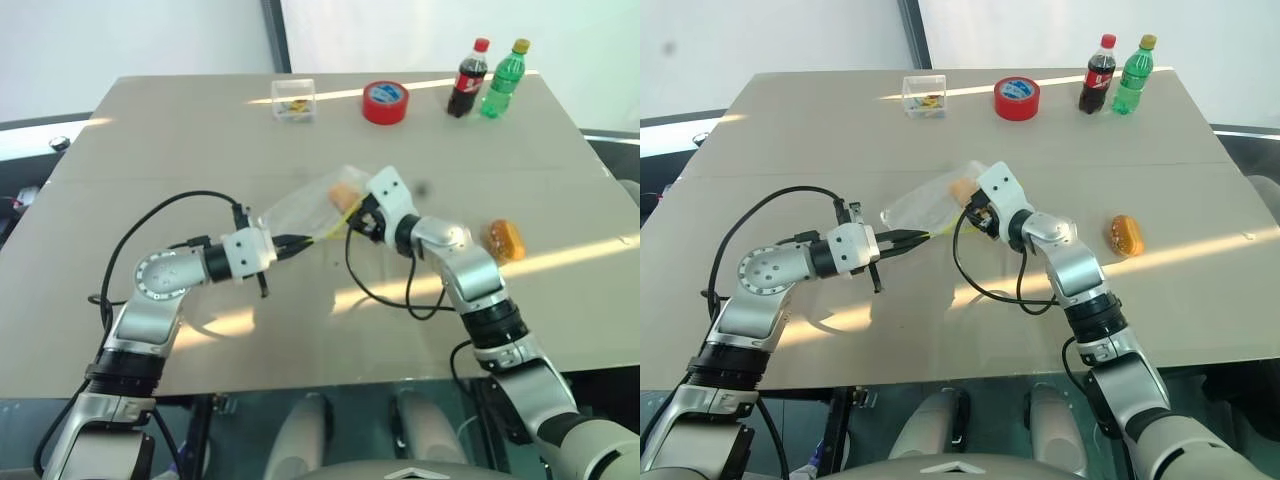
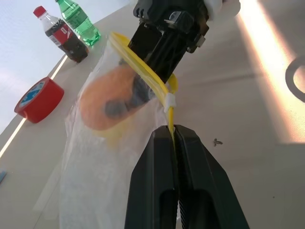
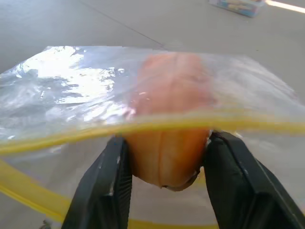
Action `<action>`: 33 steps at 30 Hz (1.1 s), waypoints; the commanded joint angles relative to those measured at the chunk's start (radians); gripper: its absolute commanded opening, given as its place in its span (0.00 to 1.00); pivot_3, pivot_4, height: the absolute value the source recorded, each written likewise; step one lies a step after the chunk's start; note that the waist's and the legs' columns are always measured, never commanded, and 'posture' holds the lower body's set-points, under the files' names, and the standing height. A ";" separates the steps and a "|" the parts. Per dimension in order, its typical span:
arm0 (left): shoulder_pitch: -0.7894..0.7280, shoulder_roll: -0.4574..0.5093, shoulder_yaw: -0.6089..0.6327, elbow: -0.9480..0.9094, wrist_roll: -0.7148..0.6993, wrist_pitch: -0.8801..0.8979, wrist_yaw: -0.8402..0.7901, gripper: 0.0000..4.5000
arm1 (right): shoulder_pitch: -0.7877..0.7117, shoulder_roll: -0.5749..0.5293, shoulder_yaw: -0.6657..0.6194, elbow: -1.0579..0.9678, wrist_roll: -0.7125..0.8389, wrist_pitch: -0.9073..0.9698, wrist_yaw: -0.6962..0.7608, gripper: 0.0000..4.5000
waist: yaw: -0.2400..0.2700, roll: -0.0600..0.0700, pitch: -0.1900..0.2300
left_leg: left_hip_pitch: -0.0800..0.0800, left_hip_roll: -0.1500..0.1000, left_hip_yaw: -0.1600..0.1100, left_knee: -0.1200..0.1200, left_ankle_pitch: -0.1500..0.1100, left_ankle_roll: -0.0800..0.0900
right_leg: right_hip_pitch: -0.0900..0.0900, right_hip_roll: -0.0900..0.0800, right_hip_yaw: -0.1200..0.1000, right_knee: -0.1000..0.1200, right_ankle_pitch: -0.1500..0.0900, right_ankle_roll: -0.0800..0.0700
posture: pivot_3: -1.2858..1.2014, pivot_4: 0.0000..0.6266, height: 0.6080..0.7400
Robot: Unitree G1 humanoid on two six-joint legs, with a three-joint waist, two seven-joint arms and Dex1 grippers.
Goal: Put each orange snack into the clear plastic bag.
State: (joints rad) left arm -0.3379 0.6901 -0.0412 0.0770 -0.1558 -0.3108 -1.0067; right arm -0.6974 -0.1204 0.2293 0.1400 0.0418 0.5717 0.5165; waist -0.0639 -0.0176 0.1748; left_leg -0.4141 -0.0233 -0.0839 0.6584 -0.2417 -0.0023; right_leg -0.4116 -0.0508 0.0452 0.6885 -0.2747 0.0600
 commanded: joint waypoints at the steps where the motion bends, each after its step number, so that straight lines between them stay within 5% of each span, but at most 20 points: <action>1: -0.002 -0.005 0.040 -0.018 -0.016 0.025 0.045 0.00 | -0.017 -0.025 -0.008 -0.026 -0.020 -0.053 -0.012 0.86 | 0.001 0.000 0.000 | 0.000 0.000 0.000 0.000 0.000 0.000 | 0.000 0.000 0.000 0.000 0.000 0.000 | 0.52 0.24 1.00; 2: -0.005 -0.006 0.045 -0.008 -0.011 0.029 0.057 0.00 | 0.001 -0.040 -0.013 -0.060 -0.018 -0.043 -0.011 0.94 | 0.001 0.000 0.000 | 0.000 0.000 0.000 0.000 0.000 0.000 | 0.000 0.000 0.000 0.000 0.000 0.000 | 0.52 0.24 1.00; 9: -0.038 -0.025 0.061 0.033 -0.004 0.059 0.123 0.00 | 0.184 -0.164 -0.108 -0.450 0.065 0.113 0.013 0.94 | 0.016 0.000 0.000 | -0.001 0.001 -0.001 0.000 0.000 0.000 | 0.000 -0.001 -0.001 0.000 0.000 0.000 | 0.52 0.24 1.00; 14: -0.066 -0.042 0.052 0.056 0.005 0.054 0.135 0.00 | 0.292 -0.206 -0.250 -0.595 0.009 0.223 -0.146 0.94 | 0.023 0.000 0.000 | 0.000 0.000 -0.001 0.001 0.000 0.001 | 0.000 0.000 -0.001 0.000 0.000 0.000 | 0.52 0.24 1.00; 23: -0.105 -0.065 0.030 0.108 0.024 0.010 0.124 0.00 | 0.433 -0.195 -0.448 -0.631 -0.113 0.361 -0.396 0.94 | 0.022 0.000 0.000 | 0.000 0.000 0.001 0.001 0.000 0.001 | 0.000 0.000 0.000 0.001 0.000 0.000 | 0.52 0.24 1.00; 33: -0.121 -0.074 0.031 0.123 0.026 0.009 0.117 0.00 | 0.461 -0.112 -0.516 -0.605 0.034 0.415 -0.346 0.94 | 0.023 0.000 0.000 | 0.000 0.000 0.001 0.001 0.000 0.001 | 0.001 0.000 0.000 0.001 0.000 0.000 | 0.52 0.24 1.00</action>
State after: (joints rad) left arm -0.4411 0.6153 -0.0148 0.2099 -0.1243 -0.2853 -0.8910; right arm -0.2348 -0.2338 -0.2529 -0.4412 0.0460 0.9780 0.1589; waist -0.0406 -0.0177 0.1745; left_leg -0.4138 -0.0234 -0.0833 0.6594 -0.2421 -0.0015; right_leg -0.4105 -0.0506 0.0456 0.6895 -0.2748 0.0601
